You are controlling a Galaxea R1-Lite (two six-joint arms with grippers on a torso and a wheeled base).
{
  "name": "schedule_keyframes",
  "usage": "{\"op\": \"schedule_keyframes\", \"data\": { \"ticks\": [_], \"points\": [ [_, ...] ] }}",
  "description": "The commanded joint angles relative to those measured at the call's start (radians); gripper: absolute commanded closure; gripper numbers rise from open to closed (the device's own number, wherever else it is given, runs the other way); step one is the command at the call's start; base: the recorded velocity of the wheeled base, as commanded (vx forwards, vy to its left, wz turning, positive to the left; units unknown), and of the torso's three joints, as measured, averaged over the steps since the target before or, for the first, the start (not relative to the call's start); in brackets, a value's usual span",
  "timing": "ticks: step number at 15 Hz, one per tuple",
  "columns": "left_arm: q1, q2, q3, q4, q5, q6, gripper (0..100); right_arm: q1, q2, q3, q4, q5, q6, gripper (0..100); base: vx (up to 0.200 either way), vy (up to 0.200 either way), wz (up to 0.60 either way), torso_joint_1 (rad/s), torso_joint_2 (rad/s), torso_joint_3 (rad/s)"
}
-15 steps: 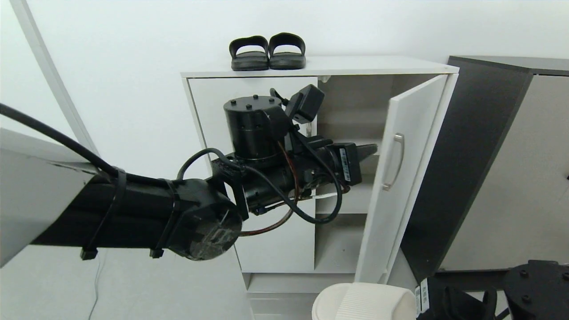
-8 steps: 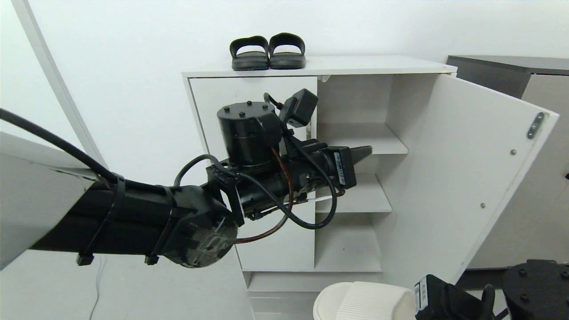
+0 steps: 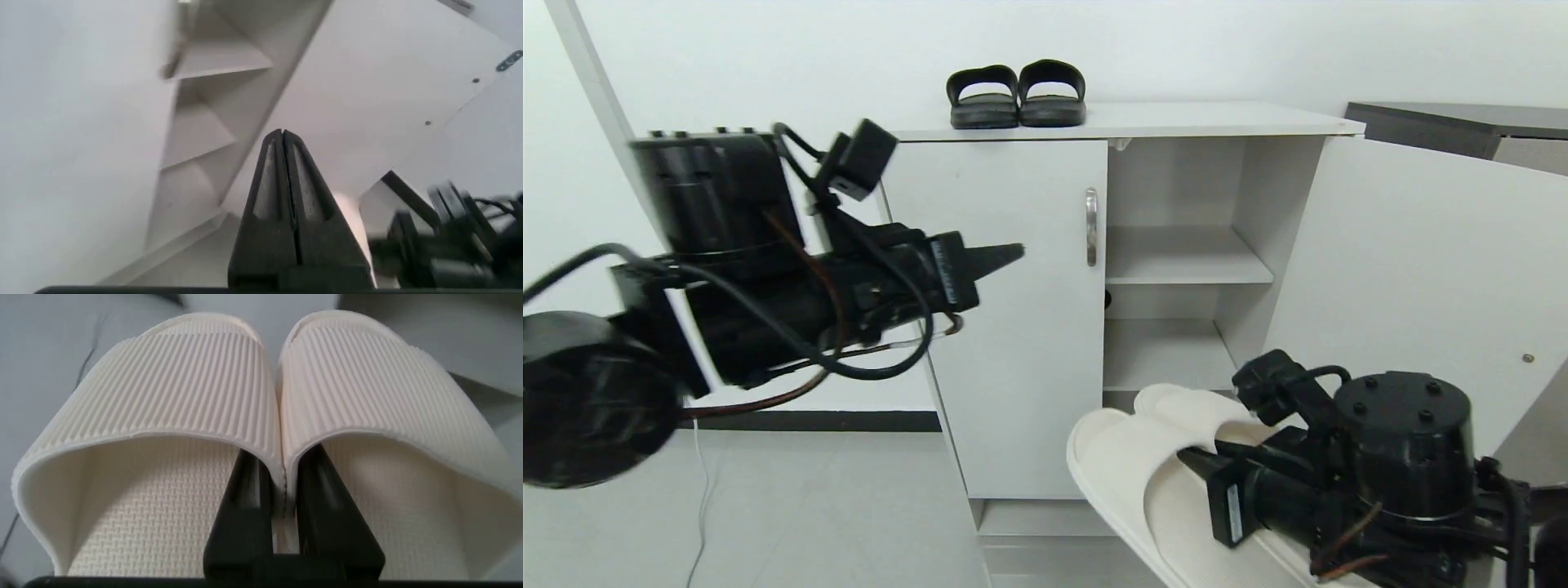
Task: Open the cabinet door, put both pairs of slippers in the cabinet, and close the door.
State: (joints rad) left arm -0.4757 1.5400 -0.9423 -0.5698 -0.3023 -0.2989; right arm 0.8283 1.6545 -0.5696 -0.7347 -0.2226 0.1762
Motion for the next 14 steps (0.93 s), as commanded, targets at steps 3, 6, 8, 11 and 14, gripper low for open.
{"op": "schedule_keyframes", "data": {
  "ticks": [3, 6, 8, 11, 14],
  "points": [
    [0.103, -0.466, 0.169, 0.297, 0.275, 0.187, 100, -0.063, 0.202, -0.176, -0.006, -0.192, 0.080, 100, 0.000, 0.000, 0.00, 0.000, 0.00, 0.000],
    [0.114, -0.721, 0.324, 0.340, 0.588, 0.331, 100, -0.064, 0.222, -0.187, -0.009, -0.271, 0.072, 100, 0.000, 0.000, 0.00, 0.000, 0.00, 0.000],
    [0.252, -0.873, 0.421, 0.343, 0.641, 0.339, 100, -0.051, 0.222, -0.184, -0.009, -0.281, 0.066, 100, 0.000, 0.000, 0.00, 0.000, 0.00, 0.000],
    [0.396, -1.054, 0.504, 0.392, 0.643, 0.336, 100, -0.043, 0.225, -0.177, -0.009, -0.282, 0.060, 100, 0.000, 0.000, 0.00, 0.000, 0.00, 0.000],
    [0.454, -1.290, 0.708, 0.507, 0.638, 0.333, 100, -0.038, 0.235, -0.177, -0.011, -0.282, 0.060, 100, 0.000, 0.000, 0.00, 0.000, 0.00, 0.000]
  ]
}}
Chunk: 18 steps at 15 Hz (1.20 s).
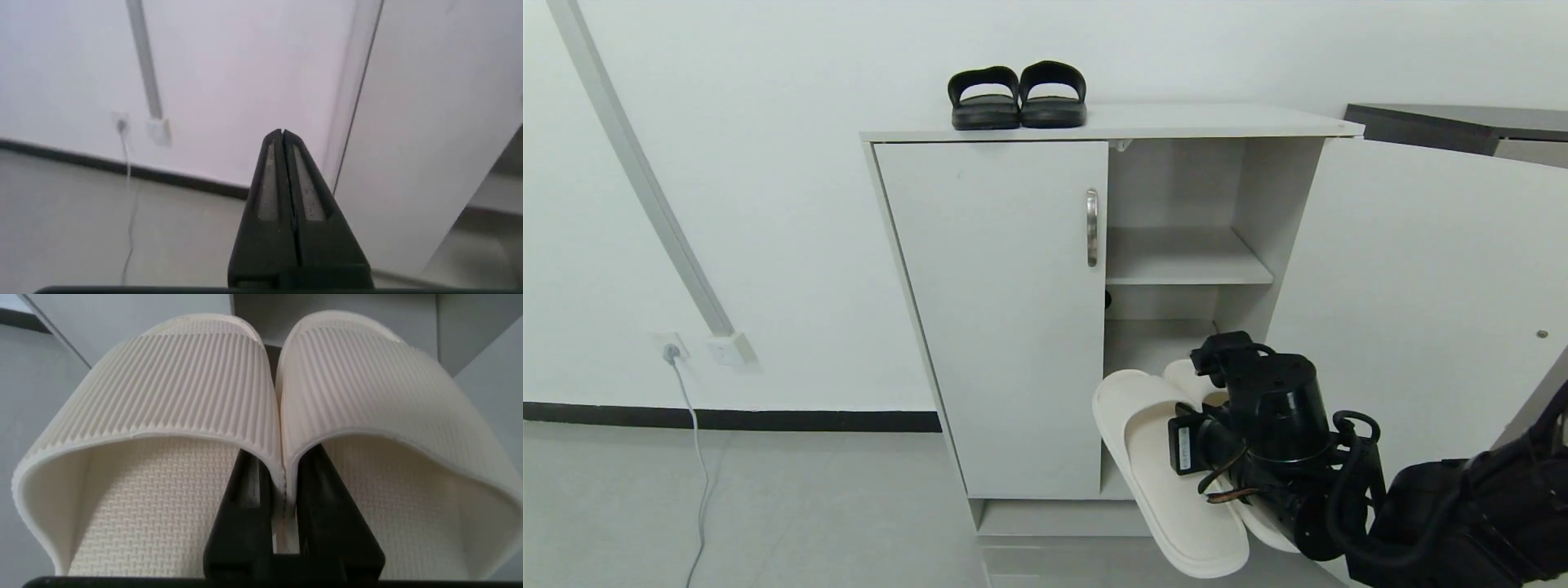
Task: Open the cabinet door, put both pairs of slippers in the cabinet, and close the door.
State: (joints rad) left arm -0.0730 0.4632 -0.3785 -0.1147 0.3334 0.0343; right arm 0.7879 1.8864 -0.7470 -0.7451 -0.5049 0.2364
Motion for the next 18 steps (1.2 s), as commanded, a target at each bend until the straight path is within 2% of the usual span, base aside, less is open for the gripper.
{"op": "schedule_keyframes", "data": {
  "ticks": [1, 2, 3, 4, 5, 6, 7, 8, 10, 14, 16, 18],
  "points": [
    [0.052, -0.253, 0.202, 0.059, -0.001, -0.001, 100, 0.004, 0.003, 0.000, 0.000, 0.000, 0.000, 100, 0.000, 0.000, 0.00, 0.000, 0.00, 0.000],
    [0.050, -0.330, 0.309, 0.059, -0.040, -0.001, 100, 0.008, 0.002, 0.005, 0.000, 0.000, 0.000, 100, 0.000, 0.000, 0.00, 0.000, 0.00, 0.000],
    [0.047, -0.406, 0.368, 0.061, -0.109, 0.007, 100, 0.011, 0.002, 0.006, -0.002, 0.000, 0.000, 100, 0.000, 0.000, 0.00, 0.000, 0.00, 0.000],
    [0.056, -0.431, 0.379, 0.067, -0.191, -0.001, 100, 0.017, 0.002, 0.011, -0.010, 0.000, -0.002, 100, 0.000, 0.000, 0.00, 0.000, 0.00, 0.000],
    [0.064, -0.448, 0.377, 0.072, -0.243, -0.034, 100, 0.022, 0.003, 0.017, -0.014, 0.000, -0.003, 100, 0.000, 0.000, 0.00, 0.000, 0.00, 0.000],
    [0.068, -0.462, 0.377, 0.072, -0.272, -0.040, 100, 0.024, 0.007, 0.018, -0.016, 0.000, -0.012, 100, 0.000, 0.000, 0.00, 0.000, 0.00, 0.000],
    [0.070, -0.463, 0.379, 0.086, -0.330, -0.045, 100, 0.025, 0.010, 0.025, -0.028, 0.000, -0.015, 100, 0.000, 0.000, 0.00, 0.000, 0.00, 0.000],
    [0.070, -0.463, 0.375, 0.127, -0.386, -0.034, 100, 0.025, 0.011, 0.028, -0.043, 0.000, -0.019, 100, 0.000, 0.000, 0.00, 0.000, 0.00, 0.000],
    [0.070, -0.463, 0.377, 0.113, -0.410, -0.014, 100, 0.027, 0.019, 0.038, -0.062, 0.000, -0.032, 100, 0.000, 0.000, 0.00, 0.000, 0.00, 0.000],
    [0.071, -0.463, 0.377, 0.113, -0.406, -0.034, 100, 0.051, 0.050, -0.014, -0.086, -0.044, -0.038, 100, 0.000, 0.000, 0.00, 0.000, 0.00, 0.000],
    [0.070, -0.462, 0.377, 0.113, -0.404, -0.039, 100, 0.085, 0.103, -0.107, -0.066, -0.135, -0.028, 100, 0.000, 0.000, 0.00, 0.000, 0.00, 0.000],
    [0.070, -0.463, 0.377, 0.113, -0.404, -0.037, 100, 0.097, 0.115, -0.181, 0.020, -0.155, 0.018, 100, 0.000, 0.000, 0.00, 0.000, 0.00, 0.000]
  ]
}}
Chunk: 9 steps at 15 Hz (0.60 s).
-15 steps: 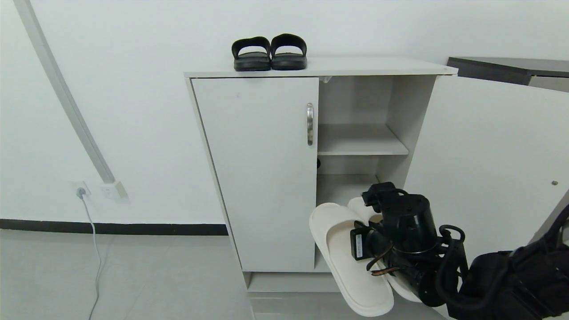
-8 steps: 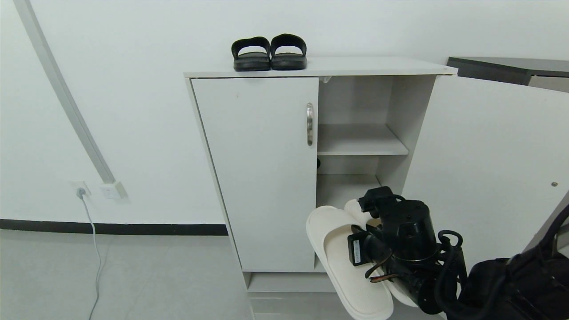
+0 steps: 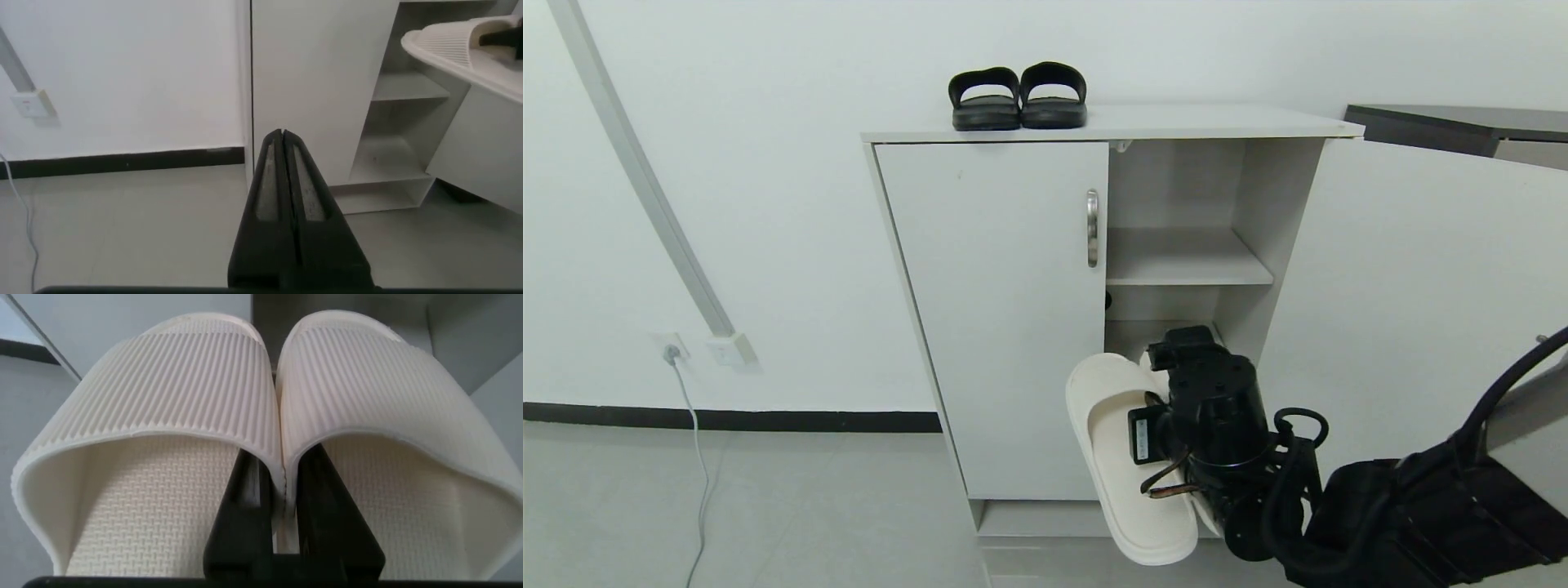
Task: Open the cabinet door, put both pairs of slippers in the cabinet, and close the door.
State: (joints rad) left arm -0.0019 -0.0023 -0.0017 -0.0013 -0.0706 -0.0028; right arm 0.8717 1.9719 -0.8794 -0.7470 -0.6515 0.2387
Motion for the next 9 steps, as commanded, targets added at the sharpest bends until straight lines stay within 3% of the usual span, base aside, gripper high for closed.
{"op": "schedule_keyframes", "data": {
  "ticks": [1, 3, 8, 9],
  "points": [
    [-0.001, 0.002, 0.000, 0.000, 0.000, 0.000, 100, 0.020, 0.030, -0.072, 0.075, -0.025, 0.051, 100, 0.000, 0.000, 0.00, 0.000, 0.00, 0.000],
    [-0.001, 0.002, 0.000, 0.000, 0.000, 0.000, 100, 0.024, 0.045, -0.109, 0.129, -0.076, 0.085, 100, 0.000, 0.000, 0.00, 0.000, 0.00, 0.000],
    [0.000, 0.002, 0.000, 0.000, 0.000, 0.000, 100, 0.027, 0.071, -0.104, 0.127, -0.088, 0.088, 100, 0.000, 0.000, 0.00, 0.000, 0.00, 0.000],
    [-0.001, 0.002, 0.000, 0.000, 0.000, 0.000, 100, 0.027, 0.074, -0.102, 0.127, -0.088, 0.088, 100, 0.000, -0.200, 0.00, 0.002, 0.00, -0.002]
  ]
}}
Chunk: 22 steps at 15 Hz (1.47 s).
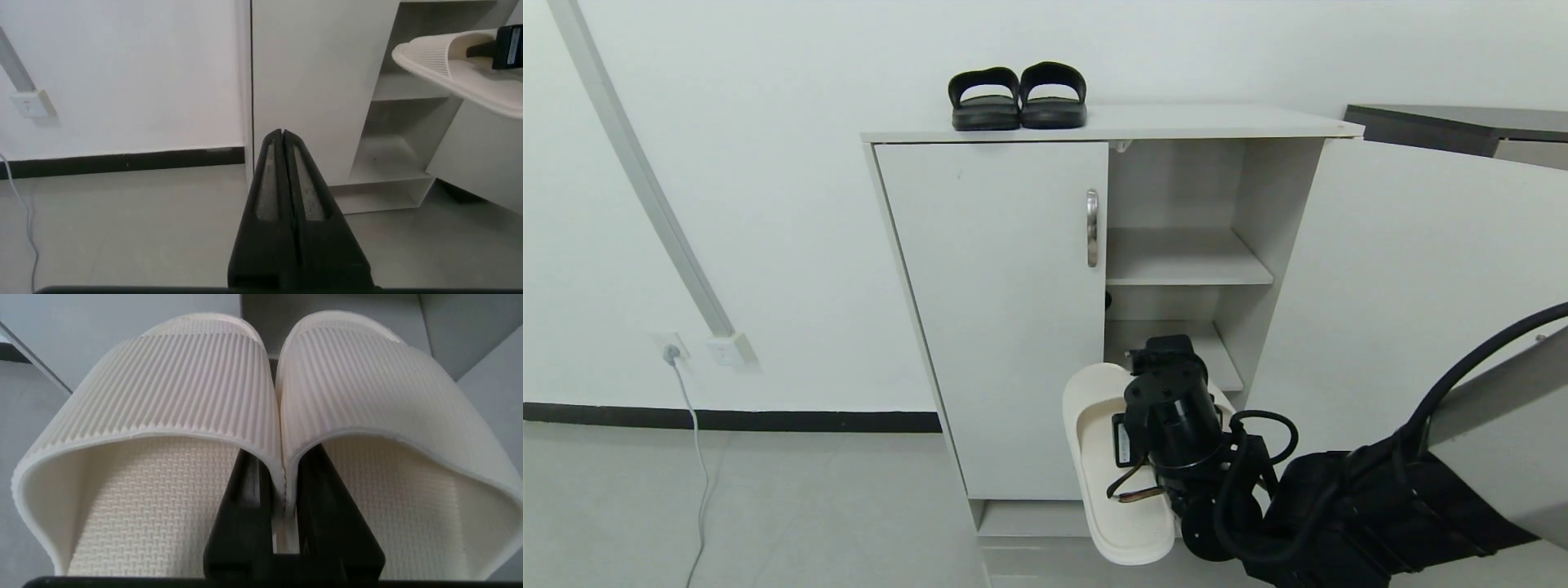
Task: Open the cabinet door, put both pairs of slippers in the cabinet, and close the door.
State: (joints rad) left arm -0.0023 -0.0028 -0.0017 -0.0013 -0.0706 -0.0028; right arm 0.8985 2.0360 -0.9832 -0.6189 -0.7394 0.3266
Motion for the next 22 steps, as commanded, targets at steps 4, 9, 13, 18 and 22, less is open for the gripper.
{"op": "schedule_keyframes", "data": {
  "ticks": [4, 9, 13, 18, 22],
  "points": [
    [0.001, 0.003, 0.000, 0.000, 0.000, 0.000, 100, 0.000, 0.012, 0.005, -0.002, 0.000, 0.002, 100, 0.000, -0.200, 0.00, 0.002, 0.00, 0.002],
    [0.001, 0.003, 0.000, 0.000, 0.000, -0.002, 100, 0.000, 0.049, 0.006, -0.021, 0.000, 0.003, 100, 0.000, -0.120, 0.00, 0.003, 0.00, 0.001],
    [0.001, 0.003, 0.000, 0.000, 0.000, 0.000, 100, -0.004, 0.092, 0.006, -0.059, 0.000, 0.003, 100, 0.000, 0.000, 0.00, 0.000, 0.00, 0.000],
    [-0.001, 0.003, 0.000, 0.000, 0.000, 0.000, 100, -0.006, 0.099, 0.006, -0.068, 0.000, 0.003, 100, 0.000, 0.000, 0.00, 0.000, 0.00, 0.000],
    [0.001, 0.003, 0.000, 0.000, 0.000, 0.000, 100, -0.024, 0.135, 0.005, -0.085, -0.002, 0.009, 100, 0.000, 0.000, 0.00, 0.000, 0.00, 0.000]
  ]
}}
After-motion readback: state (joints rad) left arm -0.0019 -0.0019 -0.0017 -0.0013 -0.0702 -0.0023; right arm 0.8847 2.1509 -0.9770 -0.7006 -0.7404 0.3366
